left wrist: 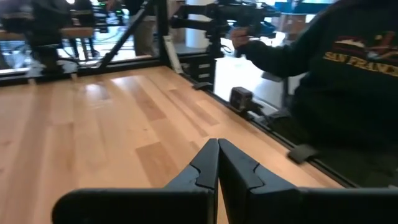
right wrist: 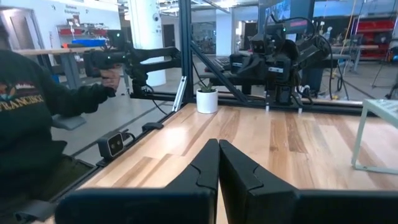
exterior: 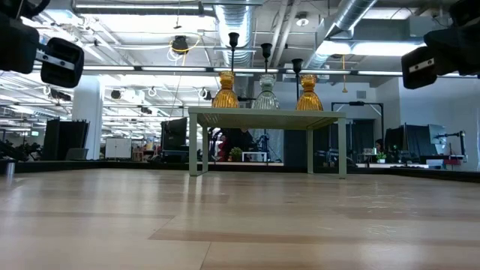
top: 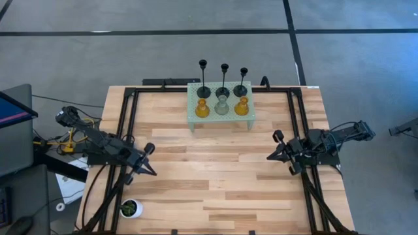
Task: Pick & Place candle stick holders
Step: Return to Home Position
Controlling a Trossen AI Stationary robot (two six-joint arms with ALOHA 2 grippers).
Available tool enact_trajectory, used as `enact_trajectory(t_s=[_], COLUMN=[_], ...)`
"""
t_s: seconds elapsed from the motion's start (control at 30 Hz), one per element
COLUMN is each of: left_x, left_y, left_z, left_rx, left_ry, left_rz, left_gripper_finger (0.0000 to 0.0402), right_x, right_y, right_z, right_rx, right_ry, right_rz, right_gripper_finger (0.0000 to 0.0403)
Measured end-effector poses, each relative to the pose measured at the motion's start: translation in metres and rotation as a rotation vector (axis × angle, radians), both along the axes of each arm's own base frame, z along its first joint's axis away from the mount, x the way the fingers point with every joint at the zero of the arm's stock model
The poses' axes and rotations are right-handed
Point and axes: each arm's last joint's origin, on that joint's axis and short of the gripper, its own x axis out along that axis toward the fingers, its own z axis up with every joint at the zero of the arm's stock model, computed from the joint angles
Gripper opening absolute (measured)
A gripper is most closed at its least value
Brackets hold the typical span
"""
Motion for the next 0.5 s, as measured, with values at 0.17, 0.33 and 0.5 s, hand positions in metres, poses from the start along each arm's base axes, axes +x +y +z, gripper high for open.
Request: enact_trajectory(t_s=[0.17,0.33,0.5], left_x=[-0.0009,-0.0009,-0.0009], left_y=[-0.0014,-0.0014,-0.0014], left_z=[0.0002,0.0005,0.0005], left_rx=[-0.004,-0.071,-0.108], left_ry=[0.001,0.041,0.065], left_rz=[-0.058,-0.061,-0.063], left_gripper_finger=[0.0007,0.0007,0.0007], right_x=[0.0000,0.0000,0.0000], right_y=[0.0000,0.0000,0.0000], right_z=[0.0000,0.0000,0.0001], right_rx=[-0.027,0.025,0.027], right_ry=[-0.009,0.008,0.009], right_rz=[0.000,0.001,0.001], right_gripper_finger=[0.0000,0.0000,0.0000])
